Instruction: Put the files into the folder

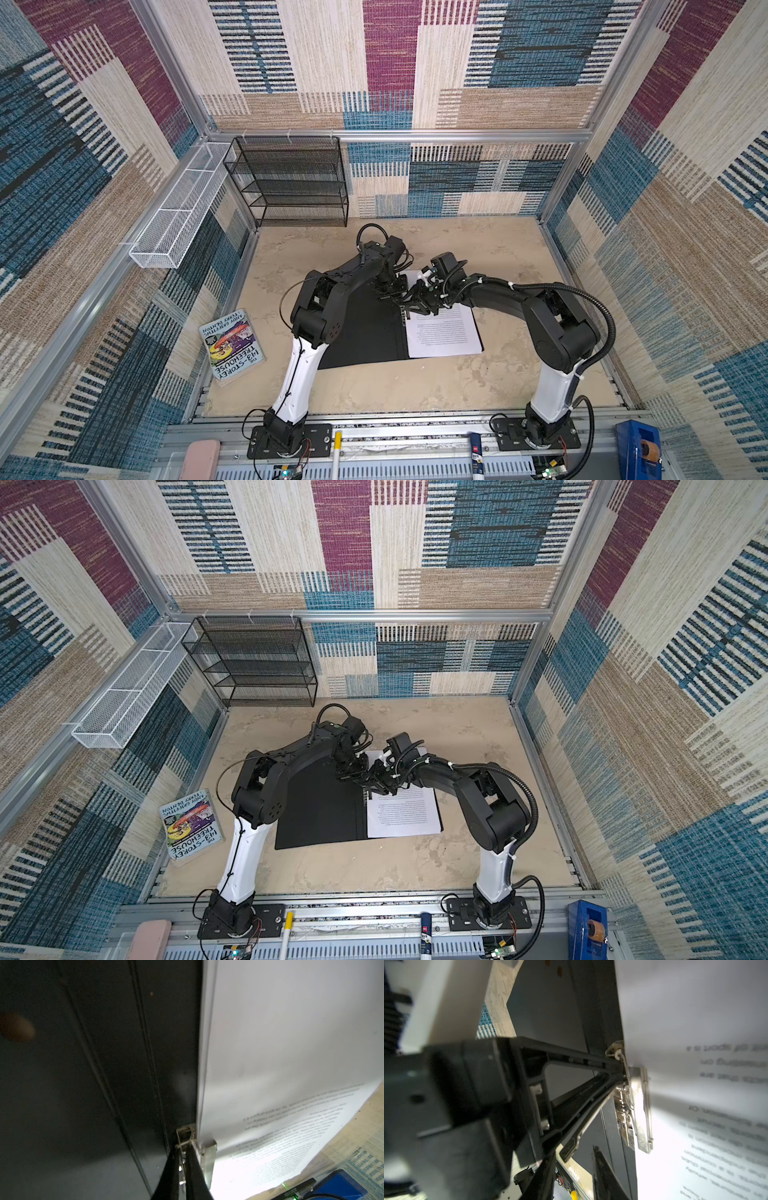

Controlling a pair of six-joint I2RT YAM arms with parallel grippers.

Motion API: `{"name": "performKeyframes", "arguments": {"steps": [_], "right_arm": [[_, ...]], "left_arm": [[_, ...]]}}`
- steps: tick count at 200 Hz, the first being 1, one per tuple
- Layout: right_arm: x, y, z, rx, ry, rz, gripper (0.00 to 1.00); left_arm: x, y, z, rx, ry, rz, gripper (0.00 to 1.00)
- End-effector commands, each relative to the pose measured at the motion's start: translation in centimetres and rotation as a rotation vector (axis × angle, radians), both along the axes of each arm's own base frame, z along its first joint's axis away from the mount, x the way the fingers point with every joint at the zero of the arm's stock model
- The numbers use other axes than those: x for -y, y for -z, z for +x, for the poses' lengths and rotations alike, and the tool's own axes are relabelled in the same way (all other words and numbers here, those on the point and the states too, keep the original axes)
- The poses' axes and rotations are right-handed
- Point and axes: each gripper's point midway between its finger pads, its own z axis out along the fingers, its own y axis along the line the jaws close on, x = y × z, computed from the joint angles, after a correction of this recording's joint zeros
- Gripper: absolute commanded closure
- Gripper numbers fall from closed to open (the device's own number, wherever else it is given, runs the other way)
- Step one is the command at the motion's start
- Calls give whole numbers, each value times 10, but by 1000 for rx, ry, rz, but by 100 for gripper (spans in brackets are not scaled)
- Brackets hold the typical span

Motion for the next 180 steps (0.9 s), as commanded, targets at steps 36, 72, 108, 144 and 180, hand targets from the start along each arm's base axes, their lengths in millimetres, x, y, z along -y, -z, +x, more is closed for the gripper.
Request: {"name": "performKeyframes", "arguments": {"steps": [36,72,108,144,180], "right_arm": [[-4,0,6,22,19,33,76],[-1,1,0,13,19,31,81],[3,3,-11,-6,16,44,84],[2,0,-14,-10,8,61,82],[1,-2,-15,-19,3,82,75]], "left_arm": [[-3,10,-6,-23,5,27,90],[-5,12,-6,-28,2,31,90],[-5,13,-6,-28,3,35,90],[-7,14,-6,-31,-1,40,90],[-8,16,-7,-34,-1,45,90]]}}
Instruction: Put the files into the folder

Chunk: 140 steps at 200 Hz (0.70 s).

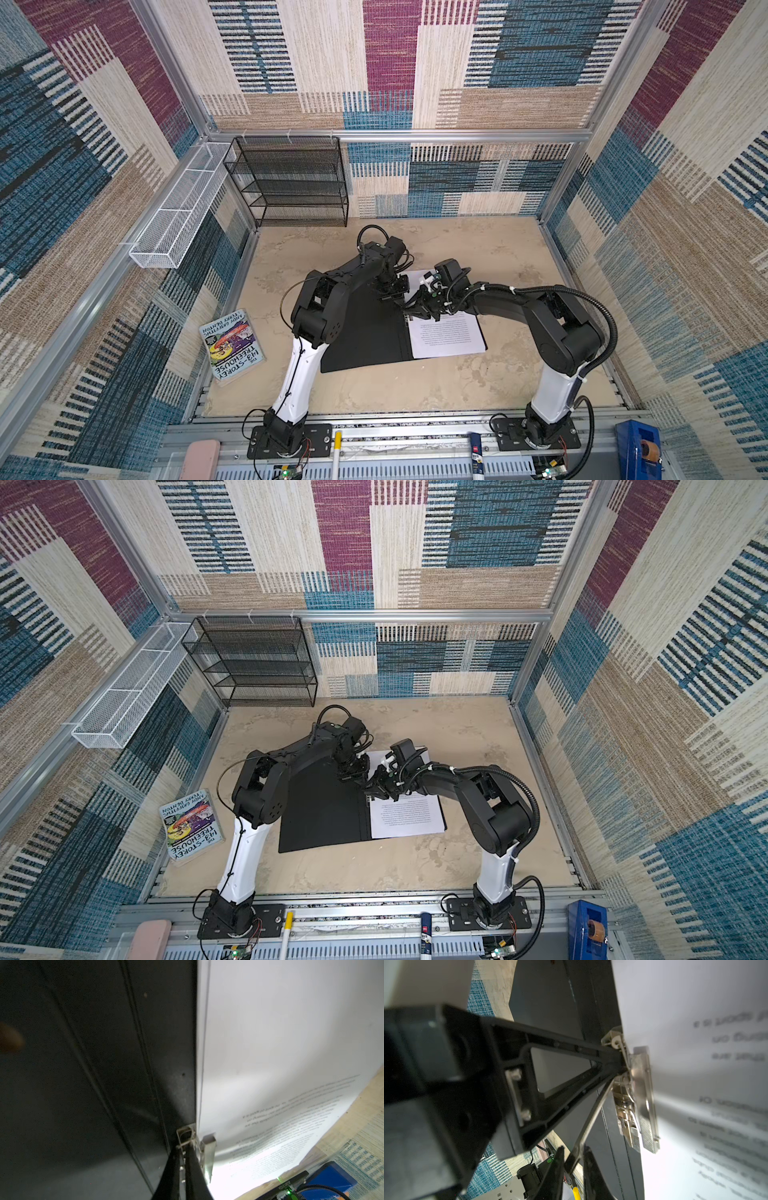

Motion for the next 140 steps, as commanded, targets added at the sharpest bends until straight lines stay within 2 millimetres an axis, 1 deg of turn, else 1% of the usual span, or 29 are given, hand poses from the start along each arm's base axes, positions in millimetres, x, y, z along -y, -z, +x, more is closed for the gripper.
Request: {"name": "performKeyframes", "arguments": {"steps": [1,19,45,63,99,140], "right_arm": [[-4,-9,0,-1,-6,41,75],[-3,-11,1,-2,-1,49,72],[-1,-16,4,-1,8,63,72],[-2,-17,5,-8,4,79,72],[-7,-25,11,11,-9,98,70],[0,-18,12,-11,13,94,72]], "left_arm": [[-12,15,-5,-20,-5,69,90],[-12,15,-5,-19,-4,68,90],[-12,15,-4,-18,-5,70,90],[-12,15,-5,-21,-4,69,90],[-12,17,-5,-24,-5,72,90],[-12,18,-6,-26,-3,71,90]]}}
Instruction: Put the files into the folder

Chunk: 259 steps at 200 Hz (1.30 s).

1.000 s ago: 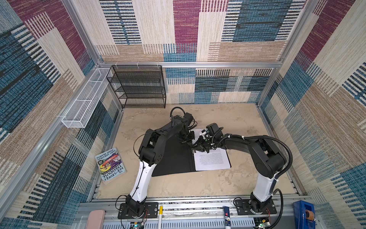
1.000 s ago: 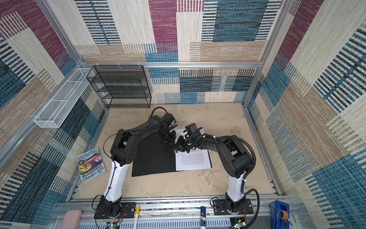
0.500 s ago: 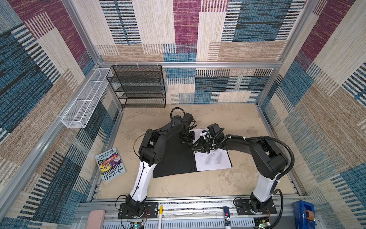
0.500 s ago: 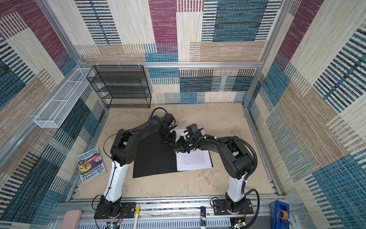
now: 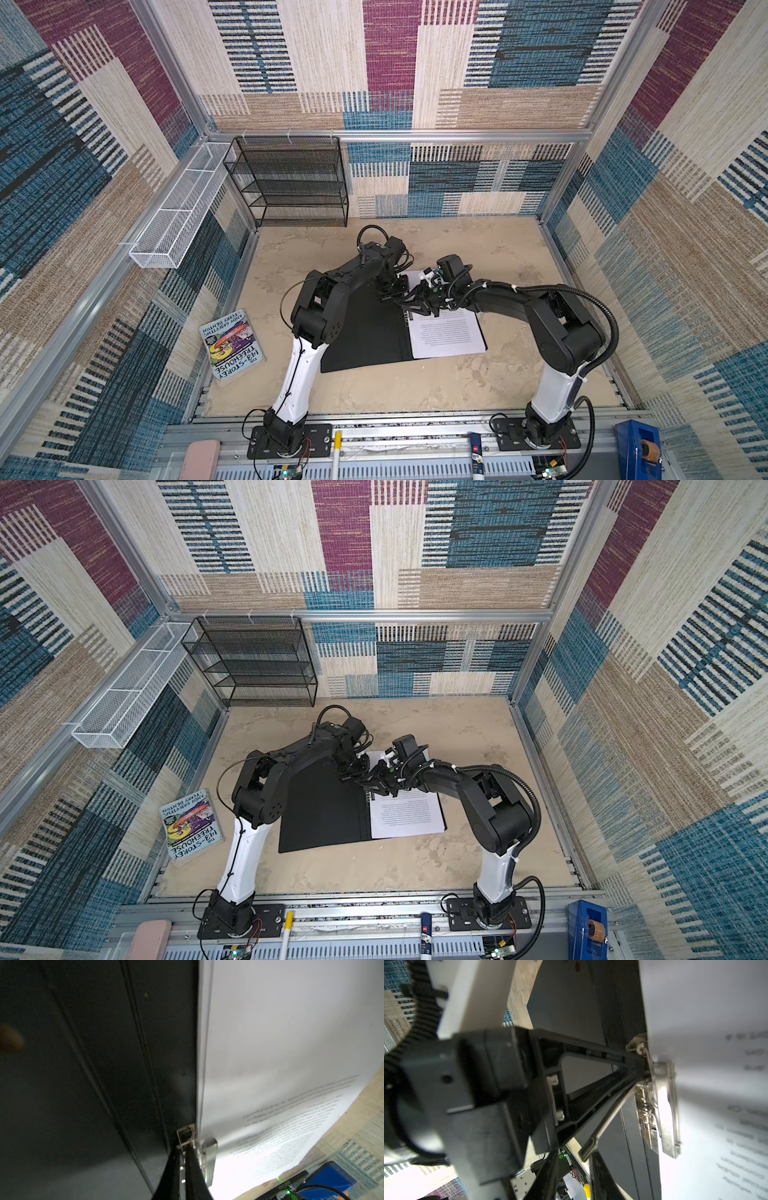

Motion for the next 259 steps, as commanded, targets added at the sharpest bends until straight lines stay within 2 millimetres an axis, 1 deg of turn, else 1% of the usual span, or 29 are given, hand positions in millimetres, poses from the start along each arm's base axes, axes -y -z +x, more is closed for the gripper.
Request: {"name": "performKeyframes", "arguments": {"steps": [1,39,97,128,144,192,225,246,259], "right_arm": [[1,-3,2,-2,5,27,72],[3,0,0,-14,6,29,73],[1,3,0,-21,-1,41,76],[2,4,-2,-27,-1,42,83],[3,5,-4,-26,-2,43,84],[6,12,-14,-37,-12,50,100],[8,13,-16,-35,-8,49,100],[8,15,-16,-37,-6,45,100],[8,15,-16,-38,-5,43,100]], "left_arm": [[-12,17,-6,-24,-3,73,90],[-12,18,-5,-26,-5,70,91],[-12,18,-5,-28,-4,73,91],[-13,19,-6,-30,-5,76,91],[-13,19,-5,-27,-7,76,91],[-11,19,-5,-30,0,68,90],[-10,17,-6,-27,7,61,89],[-9,14,-5,-17,16,56,86],[-9,10,-4,-7,20,53,87]]}}
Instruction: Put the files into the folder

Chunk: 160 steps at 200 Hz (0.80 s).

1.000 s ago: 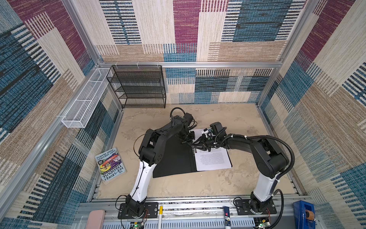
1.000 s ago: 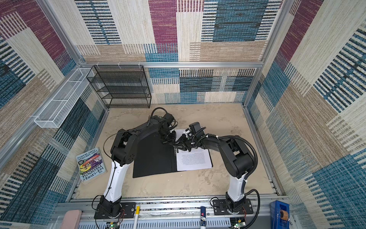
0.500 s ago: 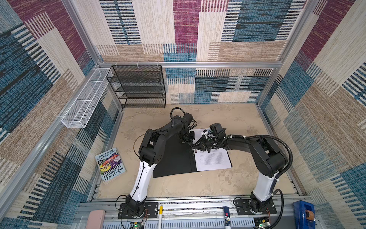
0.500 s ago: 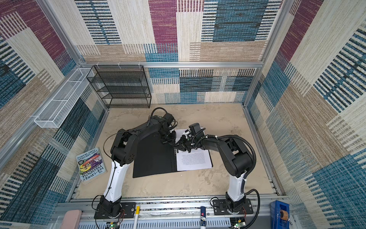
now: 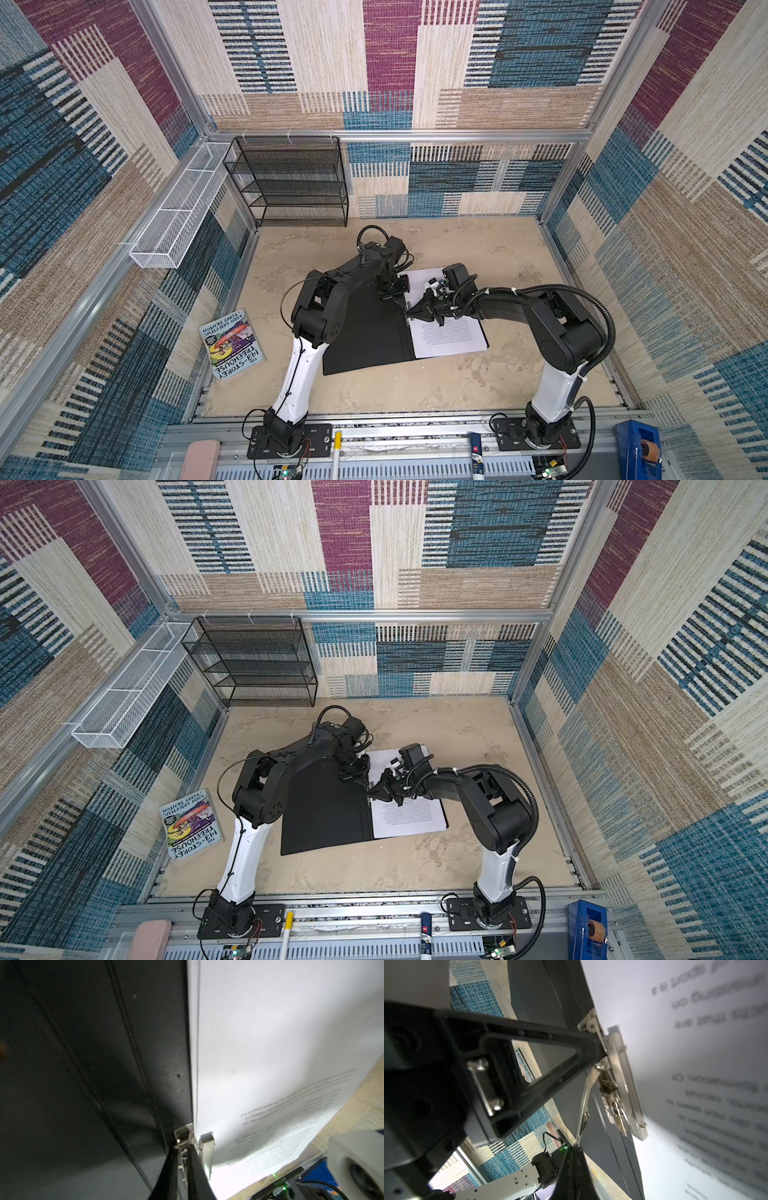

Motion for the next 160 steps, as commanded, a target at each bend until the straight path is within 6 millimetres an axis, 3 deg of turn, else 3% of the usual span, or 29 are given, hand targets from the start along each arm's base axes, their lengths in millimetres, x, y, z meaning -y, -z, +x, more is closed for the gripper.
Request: {"name": "performKeyframes", "arguments": {"steps": [1,58,160], "right_arm": [[-3,-6,4,38,-4,17,100],[-2,-3,5,36,2,13,100],[-1,-1,3,36,2,13,100]], "left_arm": [[-12,10,-4,2,18,71,87],[-5,-7,-6,20,32,30,87],[-7,-4,6,79,63,77,93]]}}
